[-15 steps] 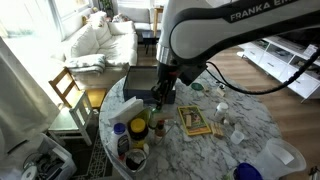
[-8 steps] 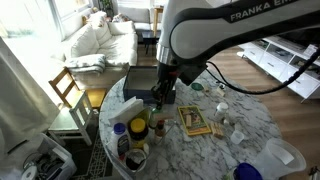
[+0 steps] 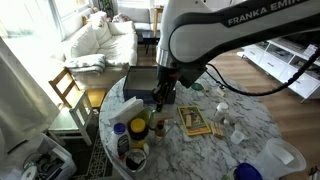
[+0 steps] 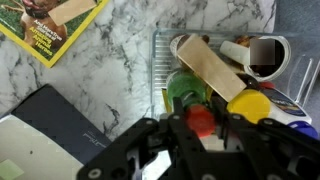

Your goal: Move the wooden block and the green bottle to the left

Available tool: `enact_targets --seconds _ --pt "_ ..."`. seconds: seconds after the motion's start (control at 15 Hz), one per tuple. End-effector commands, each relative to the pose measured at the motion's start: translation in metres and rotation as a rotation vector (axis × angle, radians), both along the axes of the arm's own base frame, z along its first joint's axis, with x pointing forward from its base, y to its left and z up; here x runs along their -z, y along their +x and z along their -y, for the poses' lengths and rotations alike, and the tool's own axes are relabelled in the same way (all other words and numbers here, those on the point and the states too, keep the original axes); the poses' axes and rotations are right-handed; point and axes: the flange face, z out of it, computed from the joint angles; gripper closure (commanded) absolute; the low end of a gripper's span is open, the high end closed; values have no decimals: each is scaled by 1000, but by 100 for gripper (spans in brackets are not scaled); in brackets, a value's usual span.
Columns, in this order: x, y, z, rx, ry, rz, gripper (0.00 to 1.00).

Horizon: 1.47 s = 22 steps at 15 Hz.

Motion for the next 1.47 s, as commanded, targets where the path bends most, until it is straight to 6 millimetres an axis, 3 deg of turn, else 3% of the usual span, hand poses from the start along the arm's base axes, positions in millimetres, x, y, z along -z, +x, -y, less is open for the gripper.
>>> enact_targets --seconds 0.0,1.4 --pt "12 -4 -6 18 -11 5 92" --pt "37 -4 -35 4 -63 44 92"
